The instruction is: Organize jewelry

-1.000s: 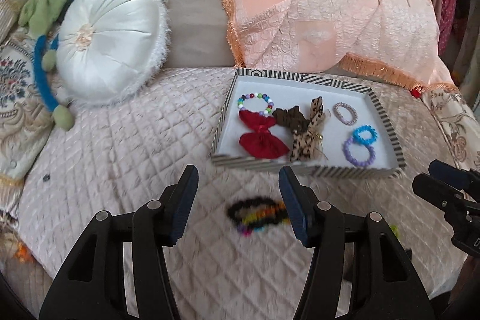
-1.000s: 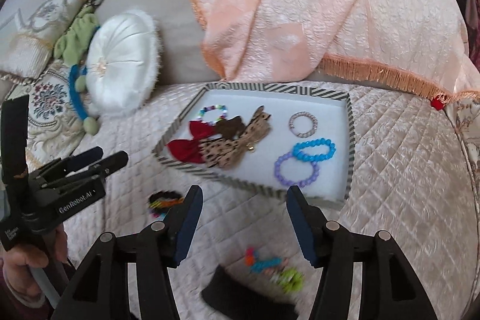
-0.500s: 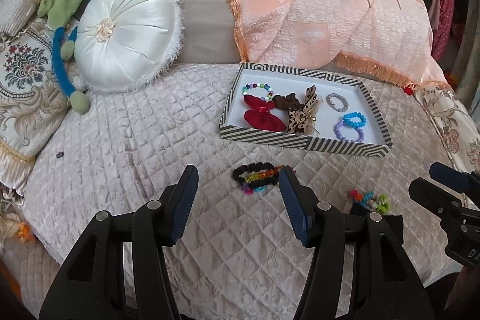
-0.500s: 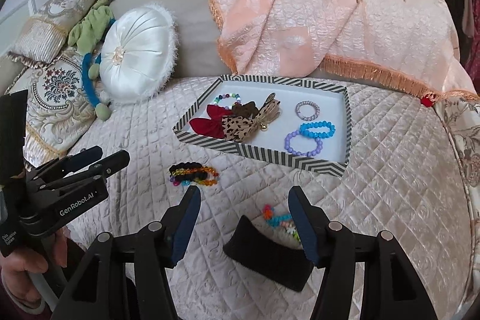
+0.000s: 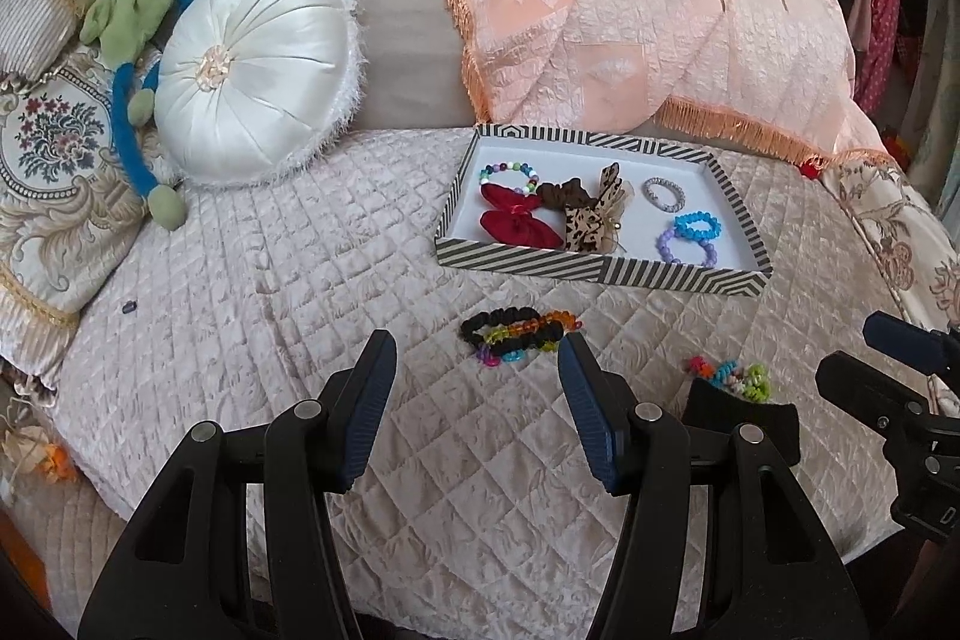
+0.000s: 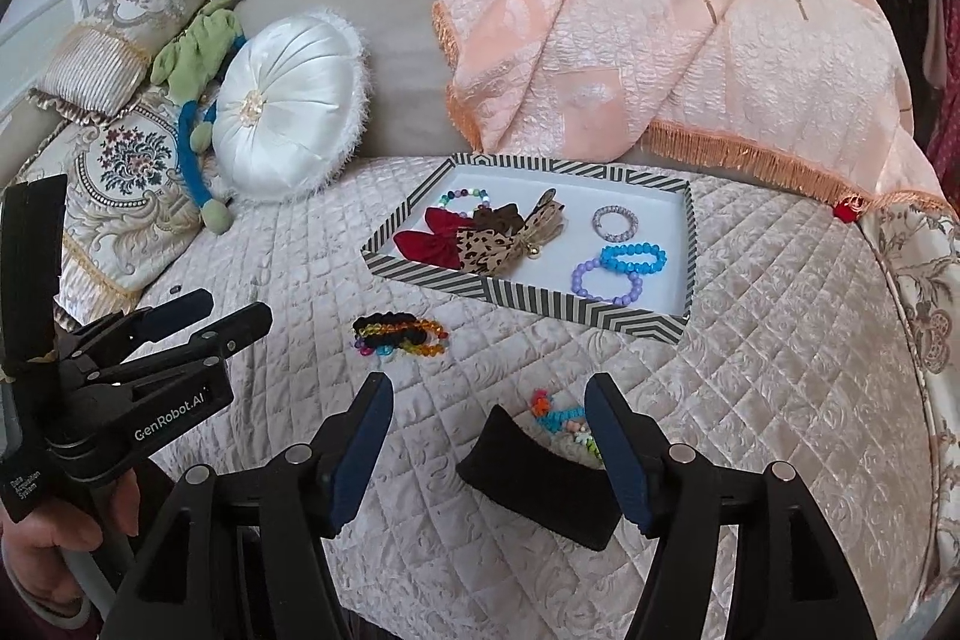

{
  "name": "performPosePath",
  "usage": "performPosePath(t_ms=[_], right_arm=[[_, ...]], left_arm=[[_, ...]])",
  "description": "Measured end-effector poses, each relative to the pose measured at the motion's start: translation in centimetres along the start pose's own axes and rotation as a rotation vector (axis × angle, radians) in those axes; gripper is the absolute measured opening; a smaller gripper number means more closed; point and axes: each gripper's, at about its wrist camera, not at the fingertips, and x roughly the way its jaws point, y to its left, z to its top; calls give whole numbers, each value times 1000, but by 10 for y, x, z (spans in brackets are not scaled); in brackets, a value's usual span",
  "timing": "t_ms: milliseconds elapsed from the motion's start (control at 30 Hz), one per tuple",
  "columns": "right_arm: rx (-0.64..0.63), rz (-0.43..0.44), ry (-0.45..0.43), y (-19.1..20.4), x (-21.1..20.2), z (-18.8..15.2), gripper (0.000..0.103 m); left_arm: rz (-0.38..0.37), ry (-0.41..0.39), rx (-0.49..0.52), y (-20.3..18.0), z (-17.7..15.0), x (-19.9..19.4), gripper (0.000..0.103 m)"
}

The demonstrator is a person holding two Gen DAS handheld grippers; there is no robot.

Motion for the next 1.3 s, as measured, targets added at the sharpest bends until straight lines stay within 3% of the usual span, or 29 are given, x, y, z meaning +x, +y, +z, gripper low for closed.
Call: performPosePath(t_ms=[533,1000,1300], right_arm=[[8,-4,40,-13,9,-8,64],[24,-48,138,-50,35,-27,64],[37,-51,177,-62,49,-34,64]], left_arm=[[0,23,-1,0,-4,10,56],[-44,138,-171,54,5,51,61],[-110,233,-193,51,5,86,63]])
